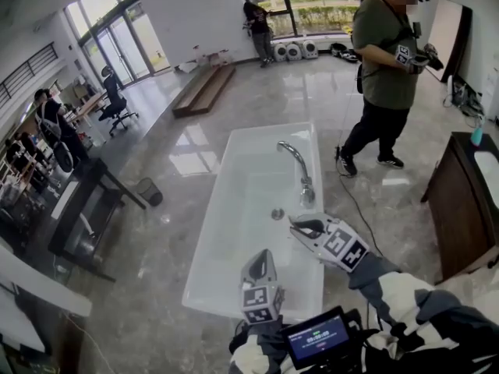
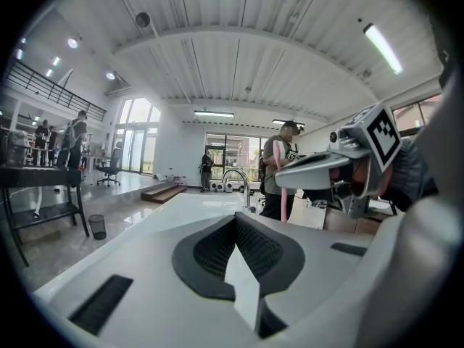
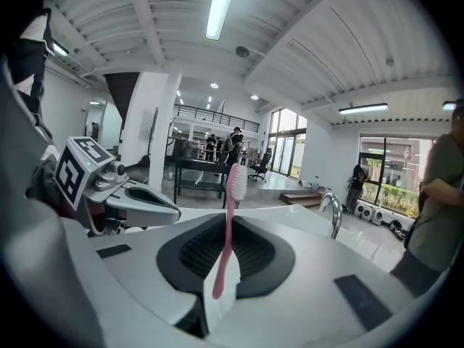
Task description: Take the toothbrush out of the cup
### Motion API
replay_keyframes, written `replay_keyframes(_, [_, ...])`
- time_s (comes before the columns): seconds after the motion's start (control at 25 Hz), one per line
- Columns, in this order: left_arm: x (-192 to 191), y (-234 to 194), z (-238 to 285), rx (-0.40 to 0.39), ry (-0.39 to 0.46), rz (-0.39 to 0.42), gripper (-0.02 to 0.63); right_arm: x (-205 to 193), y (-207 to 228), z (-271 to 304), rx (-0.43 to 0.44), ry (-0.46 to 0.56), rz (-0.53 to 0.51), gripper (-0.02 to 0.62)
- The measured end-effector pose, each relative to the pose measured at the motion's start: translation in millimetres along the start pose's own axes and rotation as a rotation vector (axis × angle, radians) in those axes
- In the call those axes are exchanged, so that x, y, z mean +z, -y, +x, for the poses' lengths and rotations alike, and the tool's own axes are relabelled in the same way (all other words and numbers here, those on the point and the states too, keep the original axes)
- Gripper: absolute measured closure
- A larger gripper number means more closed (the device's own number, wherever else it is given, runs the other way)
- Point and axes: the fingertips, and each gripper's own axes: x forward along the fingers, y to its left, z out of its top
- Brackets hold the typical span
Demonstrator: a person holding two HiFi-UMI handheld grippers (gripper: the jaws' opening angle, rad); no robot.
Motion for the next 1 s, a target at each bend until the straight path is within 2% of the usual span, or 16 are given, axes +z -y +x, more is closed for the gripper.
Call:
replay_keyframes(0.28, [-9.7,6.7,-11.9,-0.001,-0.014,-0.007,0.601,-55.7,-28.0,-5.2,0.033,-0.087,0.076,0.578])
replay_keyframes(0.48, [-20.5,9.9,-21.7,-0.008,-0.026,-0.034,0.601,-114.2,-72.3,12.1,0.131,-0.245,0.123,0.578])
replay_keyframes(0.6, [-23.8,7.2,-28.5,-0.003,-0.026,-0.056,0.601,-145.8,-86.5,21.2,0.158,-0.341,0.152,0.578])
replay_keyframes(0.76, [-25.0,1.7,-37.6,0.013,-0.022,-0.070,0.601,-172.1,-99.9,42.6,0.185,-0.404,0.180,0.578])
replay_keyframes(0.88, [-26.1,-3.7,-45.6,0.029,-0.027,-0.073,0.601,-174.4,-110.9,66.9,0.200,-0.421,0.144,0.588])
replay_keyframes(1.0, [-27.7,-6.4,-51.3,0.046,-0.030,-0.087,0.601,-182.1,-122.0,87.8,0.219,-0.497,0.095,0.588])
